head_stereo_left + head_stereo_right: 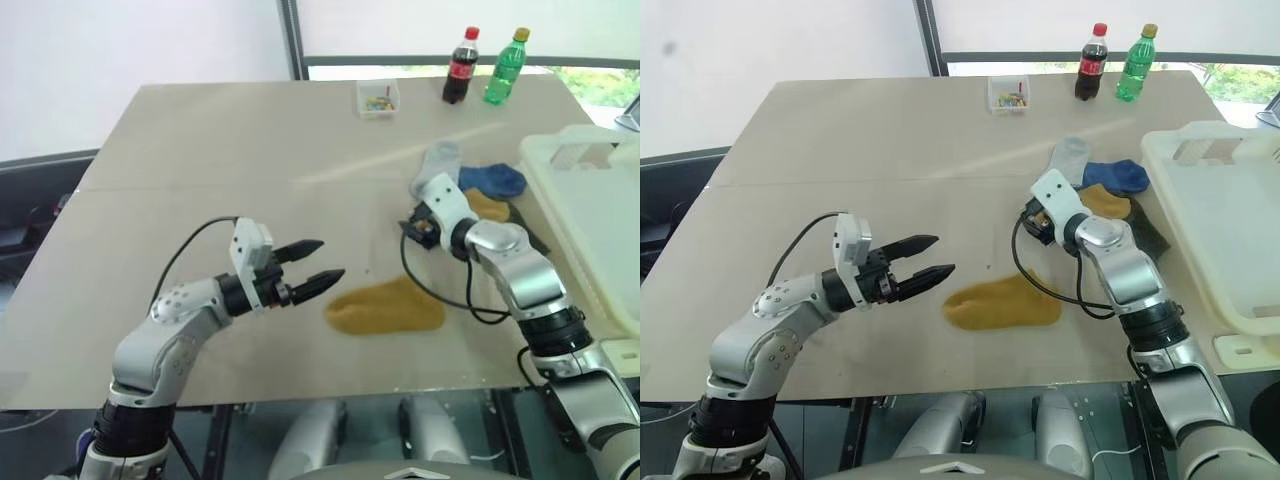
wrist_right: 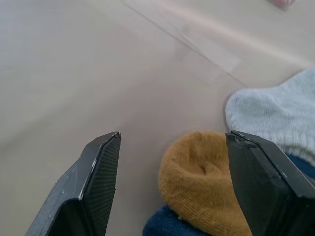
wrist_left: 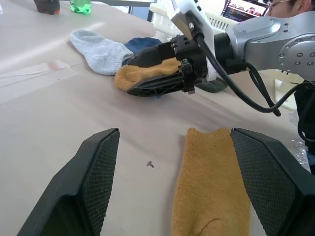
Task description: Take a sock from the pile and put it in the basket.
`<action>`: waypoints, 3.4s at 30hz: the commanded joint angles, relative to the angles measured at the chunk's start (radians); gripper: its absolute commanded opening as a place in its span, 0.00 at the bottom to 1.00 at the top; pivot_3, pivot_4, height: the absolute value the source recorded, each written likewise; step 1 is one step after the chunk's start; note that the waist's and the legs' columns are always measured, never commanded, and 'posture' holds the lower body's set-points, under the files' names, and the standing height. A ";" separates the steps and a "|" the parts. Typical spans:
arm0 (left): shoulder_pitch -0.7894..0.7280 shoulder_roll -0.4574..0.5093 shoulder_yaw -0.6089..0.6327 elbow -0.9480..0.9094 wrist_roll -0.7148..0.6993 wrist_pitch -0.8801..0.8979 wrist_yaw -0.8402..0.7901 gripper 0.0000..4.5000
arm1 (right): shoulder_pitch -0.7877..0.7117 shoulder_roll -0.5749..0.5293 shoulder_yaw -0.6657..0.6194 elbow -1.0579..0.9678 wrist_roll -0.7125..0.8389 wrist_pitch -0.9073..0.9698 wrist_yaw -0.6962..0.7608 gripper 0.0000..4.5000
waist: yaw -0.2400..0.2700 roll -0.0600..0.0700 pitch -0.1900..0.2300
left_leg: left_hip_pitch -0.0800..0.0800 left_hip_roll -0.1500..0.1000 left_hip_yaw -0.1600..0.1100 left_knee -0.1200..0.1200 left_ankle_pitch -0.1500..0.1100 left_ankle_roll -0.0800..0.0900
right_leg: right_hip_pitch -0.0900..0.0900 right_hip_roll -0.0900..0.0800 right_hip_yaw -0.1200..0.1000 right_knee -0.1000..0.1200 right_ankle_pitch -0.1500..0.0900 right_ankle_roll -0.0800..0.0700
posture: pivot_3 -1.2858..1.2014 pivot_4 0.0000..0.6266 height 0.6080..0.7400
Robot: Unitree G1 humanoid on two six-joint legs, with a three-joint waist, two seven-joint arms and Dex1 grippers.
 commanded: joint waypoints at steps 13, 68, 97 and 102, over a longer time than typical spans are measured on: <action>0.025 0.008 0.018 -0.073 -0.001 -0.028 0.037 0.85 | -0.038 -0.008 0.000 0.030 -0.066 -0.005 0.029 0.01 | -0.001 0.000 0.000 | 0.000 0.000 0.000 0.000 0.000 0.000 | 0.000 0.000 0.000 0.000 0.000 0.000 | 0.52 0.24 1.00; 0.333 0.144 0.153 -0.186 -0.184 0.042 -0.052 0.85 | -0.159 0.495 0.114 0.228 0.295 0.167 0.221 0.21 | -0.029 0.001 0.000 | 0.002 0.000 0.001 0.000 -0.002 0.003 | -0.003 0.001 0.002 0.006 0.000 0.000 | 0.52 0.24 1.00; 0.265 0.052 0.229 -0.054 -0.071 0.077 0.303 0.85 | -0.199 0.239 0.090 0.238 0.130 0.003 0.219 0.62 | -0.028 0.001 0.000 | 0.001 0.000 0.006 -0.001 -0.001 0.000 | -0.008 0.001 0.007 0.010 0.000 0.000 | 0.52 0.24 1.00; 0.258 0.014 0.215 -0.022 -0.030 0.076 0.367 0.85 | -0.167 0.231 0.089 0.220 0.129 0.013 0.220 0.62 | -0.028 0.001 0.000 | 0.000 0.000 0.006 -0.001 -0.001 0.000 | -0.008 0.001 0.007 0.010 0.000 -0.001 | 0.52 0.24 1.00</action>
